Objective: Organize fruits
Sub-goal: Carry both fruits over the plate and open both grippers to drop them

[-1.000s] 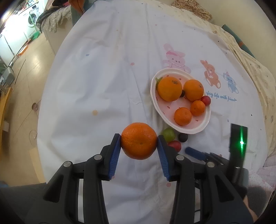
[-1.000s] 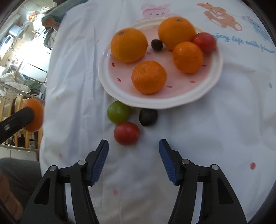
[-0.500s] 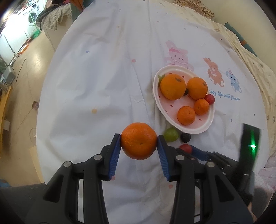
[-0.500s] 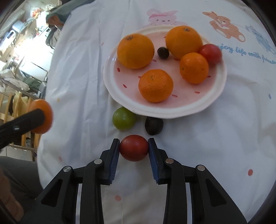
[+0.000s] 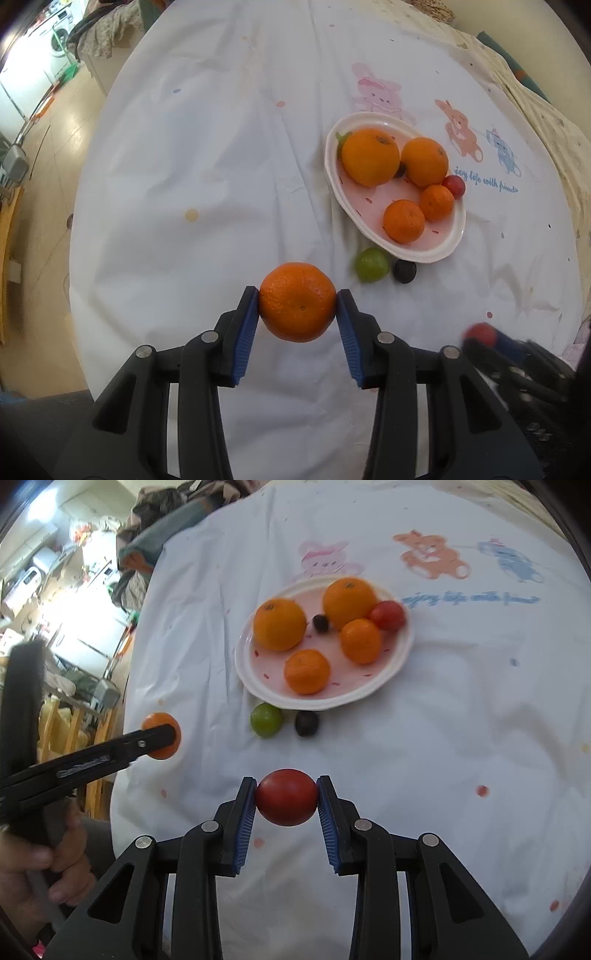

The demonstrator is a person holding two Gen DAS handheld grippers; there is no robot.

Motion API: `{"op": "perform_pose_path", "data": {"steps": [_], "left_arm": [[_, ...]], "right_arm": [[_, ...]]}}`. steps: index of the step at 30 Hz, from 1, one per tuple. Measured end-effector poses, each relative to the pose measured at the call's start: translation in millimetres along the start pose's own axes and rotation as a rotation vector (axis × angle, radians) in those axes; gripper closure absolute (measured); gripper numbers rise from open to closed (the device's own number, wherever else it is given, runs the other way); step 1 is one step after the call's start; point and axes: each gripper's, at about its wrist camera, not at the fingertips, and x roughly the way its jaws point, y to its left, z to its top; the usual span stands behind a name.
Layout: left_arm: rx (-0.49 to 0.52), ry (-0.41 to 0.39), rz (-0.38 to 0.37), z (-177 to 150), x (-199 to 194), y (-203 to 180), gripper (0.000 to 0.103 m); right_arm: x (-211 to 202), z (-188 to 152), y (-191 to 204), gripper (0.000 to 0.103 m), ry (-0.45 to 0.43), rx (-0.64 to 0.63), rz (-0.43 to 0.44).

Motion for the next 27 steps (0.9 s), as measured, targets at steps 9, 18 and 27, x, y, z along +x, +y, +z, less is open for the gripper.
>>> {"op": "perform_pose_path", "data": {"steps": [9,18,27], "left_arm": [[0.025,-0.06,-0.032,-1.8,-17.2,-3.1,0.065],[0.065,-0.112,-0.041,15.6,-46.8,-20.6,0.065],[0.105,-0.131,-0.047,47.2,-51.9,-32.4,0.065]], "right_arm": [[-52.3,4.9,-25.0,0.068,-0.122,0.03,-0.032],[-73.6,40.6,-44.9,0.068,-0.215,0.072,0.0],[-89.3,78.9,-41.0,0.068,-0.272,0.076,0.069]]}}
